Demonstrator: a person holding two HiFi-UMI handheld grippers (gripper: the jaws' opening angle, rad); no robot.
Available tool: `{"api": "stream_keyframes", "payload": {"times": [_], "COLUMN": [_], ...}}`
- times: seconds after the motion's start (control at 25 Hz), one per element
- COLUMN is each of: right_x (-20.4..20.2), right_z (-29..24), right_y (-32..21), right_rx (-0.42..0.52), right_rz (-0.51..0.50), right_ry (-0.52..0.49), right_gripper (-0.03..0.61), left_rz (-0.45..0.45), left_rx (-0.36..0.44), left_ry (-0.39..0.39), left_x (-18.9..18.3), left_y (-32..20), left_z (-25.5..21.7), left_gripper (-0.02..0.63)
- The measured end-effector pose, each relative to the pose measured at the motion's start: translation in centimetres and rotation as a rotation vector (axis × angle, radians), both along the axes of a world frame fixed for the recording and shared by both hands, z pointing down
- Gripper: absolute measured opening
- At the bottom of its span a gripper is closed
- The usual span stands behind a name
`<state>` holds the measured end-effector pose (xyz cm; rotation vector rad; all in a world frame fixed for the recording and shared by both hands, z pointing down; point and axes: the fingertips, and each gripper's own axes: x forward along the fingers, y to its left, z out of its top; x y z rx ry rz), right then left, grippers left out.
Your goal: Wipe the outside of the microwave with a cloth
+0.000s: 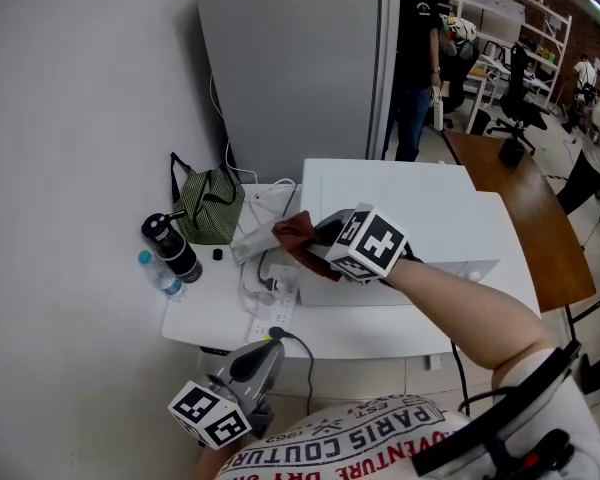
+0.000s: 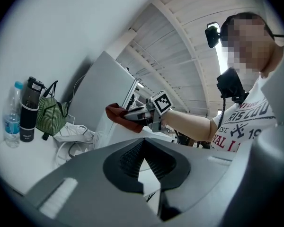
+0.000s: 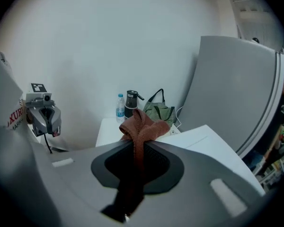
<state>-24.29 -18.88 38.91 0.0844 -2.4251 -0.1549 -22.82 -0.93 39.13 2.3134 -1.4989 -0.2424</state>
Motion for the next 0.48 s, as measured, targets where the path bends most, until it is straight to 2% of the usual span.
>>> {"api": "stream_keyframes", "payload": {"times": [0.24,0.48], "right_x": [2.6,9.6], "right_z": [0.5,0.8], "right_y": [-1.3,-4.4], "right_rx": [-0.024,-0.047], "right_rz": [0.025,0.135], "right_ry": [-0.002,-0.029], "right_gripper": [0.041,0.043], "left_rz": [0.044,0.155], "left_rx": [-0.006,-0.017], "left_ry": [0.006,0.004], "left_x": [1.4,5.1], "left_y": [-1.8,-5.0], "left_z": [0.4,0.9], "left_gripper": [0.006,0.005]}}
